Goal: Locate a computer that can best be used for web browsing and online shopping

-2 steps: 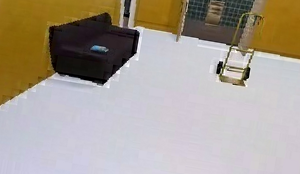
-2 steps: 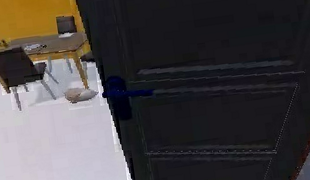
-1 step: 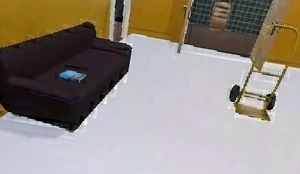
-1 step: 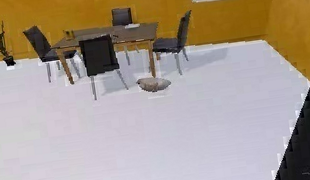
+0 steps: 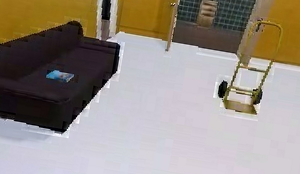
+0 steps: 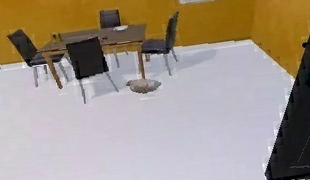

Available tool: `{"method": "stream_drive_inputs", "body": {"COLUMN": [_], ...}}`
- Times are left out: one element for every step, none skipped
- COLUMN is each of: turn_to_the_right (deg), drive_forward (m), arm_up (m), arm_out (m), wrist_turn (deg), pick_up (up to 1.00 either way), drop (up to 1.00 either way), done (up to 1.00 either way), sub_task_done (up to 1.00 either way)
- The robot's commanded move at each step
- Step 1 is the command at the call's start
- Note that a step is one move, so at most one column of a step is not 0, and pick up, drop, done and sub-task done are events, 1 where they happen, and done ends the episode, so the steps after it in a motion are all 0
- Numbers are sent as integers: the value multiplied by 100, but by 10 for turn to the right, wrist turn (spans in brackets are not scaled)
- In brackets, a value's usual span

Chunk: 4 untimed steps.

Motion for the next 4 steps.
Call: {"method": "stream_drive_inputs", "body": {"turn_to_the_right": [0, 0, 0, 60], "drive_forward": [100, 100, 100, 0], "arm_up": [0, 0, 0, 0], "arm_out": [0, 0, 0, 0], "wrist_turn": [0, 0, 0, 0], "pick_up": [0, 0, 0, 0], "drop": [0, 0, 0, 0], "done": [0, 0, 0, 0], "sub_task_done": [0, 0, 0, 0]}}
